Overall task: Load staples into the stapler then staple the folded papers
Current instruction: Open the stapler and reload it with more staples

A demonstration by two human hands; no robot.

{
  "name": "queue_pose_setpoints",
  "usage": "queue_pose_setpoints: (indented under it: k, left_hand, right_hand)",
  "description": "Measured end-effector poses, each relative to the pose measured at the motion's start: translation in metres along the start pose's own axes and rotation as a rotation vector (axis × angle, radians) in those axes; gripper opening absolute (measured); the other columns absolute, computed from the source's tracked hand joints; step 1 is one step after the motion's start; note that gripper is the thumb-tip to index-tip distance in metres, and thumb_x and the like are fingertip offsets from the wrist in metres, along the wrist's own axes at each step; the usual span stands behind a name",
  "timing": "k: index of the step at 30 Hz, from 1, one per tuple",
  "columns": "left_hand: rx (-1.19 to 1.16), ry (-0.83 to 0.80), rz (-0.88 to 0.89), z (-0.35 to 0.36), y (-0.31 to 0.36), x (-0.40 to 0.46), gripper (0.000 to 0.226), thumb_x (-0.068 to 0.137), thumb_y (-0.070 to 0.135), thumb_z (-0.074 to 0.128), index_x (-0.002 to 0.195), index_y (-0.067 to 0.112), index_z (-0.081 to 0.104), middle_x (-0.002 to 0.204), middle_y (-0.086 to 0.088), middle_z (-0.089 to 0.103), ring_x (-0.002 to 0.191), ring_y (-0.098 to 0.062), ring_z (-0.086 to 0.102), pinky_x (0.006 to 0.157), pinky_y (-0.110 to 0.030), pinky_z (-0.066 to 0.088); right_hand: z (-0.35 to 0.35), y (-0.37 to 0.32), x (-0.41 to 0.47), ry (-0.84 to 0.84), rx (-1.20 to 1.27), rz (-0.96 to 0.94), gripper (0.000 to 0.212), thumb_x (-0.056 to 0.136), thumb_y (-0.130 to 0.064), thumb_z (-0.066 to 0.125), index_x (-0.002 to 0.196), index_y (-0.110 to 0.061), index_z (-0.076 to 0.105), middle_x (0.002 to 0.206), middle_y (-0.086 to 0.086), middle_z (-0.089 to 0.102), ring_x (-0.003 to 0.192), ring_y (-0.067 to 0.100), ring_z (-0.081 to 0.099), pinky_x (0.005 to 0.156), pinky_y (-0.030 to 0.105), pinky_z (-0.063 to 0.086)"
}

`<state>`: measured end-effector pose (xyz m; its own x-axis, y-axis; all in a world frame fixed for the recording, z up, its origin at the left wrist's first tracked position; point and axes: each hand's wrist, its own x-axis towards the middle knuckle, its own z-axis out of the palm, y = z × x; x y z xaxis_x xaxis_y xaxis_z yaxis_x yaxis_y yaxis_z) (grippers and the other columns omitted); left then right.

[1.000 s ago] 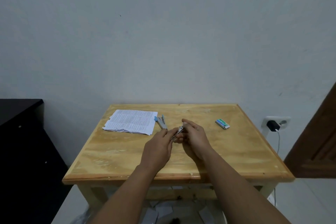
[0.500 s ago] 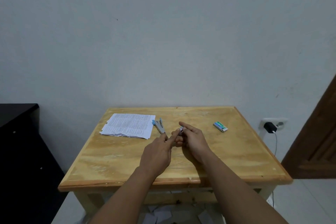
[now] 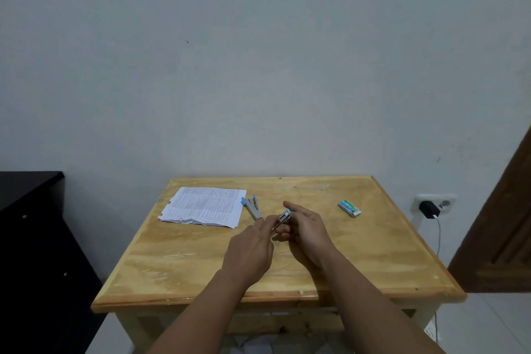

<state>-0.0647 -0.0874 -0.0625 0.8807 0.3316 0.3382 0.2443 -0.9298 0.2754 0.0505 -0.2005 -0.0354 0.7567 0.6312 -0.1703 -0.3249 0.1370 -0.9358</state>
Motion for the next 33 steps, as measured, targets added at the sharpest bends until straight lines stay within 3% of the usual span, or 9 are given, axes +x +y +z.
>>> queue_pose_setpoints:
  k: [3,6,12,17,22,28,33]
  left_hand:
    - [-0.033,0.046,-0.006,0.0,0.0,-0.002,0.044,0.104,0.024,0.048,0.146,0.032,0.039,0.13,0.004,0.063,0.097,-0.014,0.064,0.072,-0.034,0.056]
    - [-0.058,0.08,0.001,-0.002,0.002,-0.005,0.034,0.104,0.023,0.051,0.137,0.029,0.043,0.119,0.004,0.065,0.084,-0.012,0.059,0.062,-0.026,0.043]
    - [-0.083,0.121,0.006,-0.002,0.002,-0.009,0.027,0.104,0.022,0.054,0.127,0.027,0.041,0.106,0.004,0.063,0.072,-0.011,0.051,0.057,-0.03,0.047]
    - [-0.094,0.149,0.016,-0.001,0.001,-0.01,0.03,0.103,0.02,0.055,0.125,0.03,0.038,0.101,0.004,0.062,0.073,-0.013,0.054,0.058,-0.034,0.05]
    - [-0.095,0.159,0.011,0.0,0.001,-0.01,0.03,0.102,0.019,0.057,0.124,0.029,0.038,0.099,0.003,0.061,0.071,-0.013,0.053,0.058,-0.035,0.052]
    - [-0.079,0.177,0.007,0.001,0.0,-0.009,0.015,0.108,0.029,0.052,0.12,0.025,0.043,0.092,0.006,0.058,0.066,-0.01,0.047,0.055,-0.025,0.034]
    - [-0.101,0.183,-0.039,0.0,0.0,-0.009,0.012,0.11,0.033,0.048,0.114,0.026,0.039,0.081,0.009,0.055,0.059,-0.009,0.046,0.05,-0.024,0.031]
  right_hand:
    - [0.002,0.0,0.002,0.023,-0.068,-0.024,0.034,0.108,-0.009,0.05,0.139,-0.014,0.063,0.082,0.022,0.074,0.07,0.025,0.069,0.079,0.046,0.063]
    - [0.004,0.001,0.003,0.071,-0.139,-0.049,0.031,0.107,-0.01,0.052,0.135,-0.014,0.066,0.082,0.021,0.076,0.071,0.024,0.07,0.089,0.054,0.062]
    - [0.006,-0.003,-0.006,0.036,-0.197,-0.069,0.041,0.099,0.004,0.058,0.136,-0.014,0.063,0.097,0.025,0.077,0.08,0.026,0.072,0.065,0.03,0.063]
    - [0.006,-0.008,-0.015,-0.009,-0.158,-0.085,0.044,0.097,0.003,0.063,0.136,-0.015,0.063,0.099,0.022,0.078,0.081,0.025,0.073,0.062,0.024,0.06]
    - [0.007,-0.002,-0.006,0.022,-0.066,-0.055,0.038,0.104,-0.003,0.052,0.138,-0.014,0.064,0.087,0.022,0.074,0.068,0.023,0.067,0.068,0.038,0.062]
    - [0.006,0.0,-0.003,0.042,-0.087,-0.06,0.034,0.107,-0.008,0.05,0.136,-0.014,0.065,0.09,0.023,0.074,0.07,0.024,0.069,0.068,0.039,0.062]
    - [0.005,0.003,-0.003,0.036,-0.162,-0.075,0.044,0.102,0.0,0.055,0.144,-0.012,0.059,0.093,0.024,0.076,0.073,0.022,0.069,0.073,0.038,0.063]
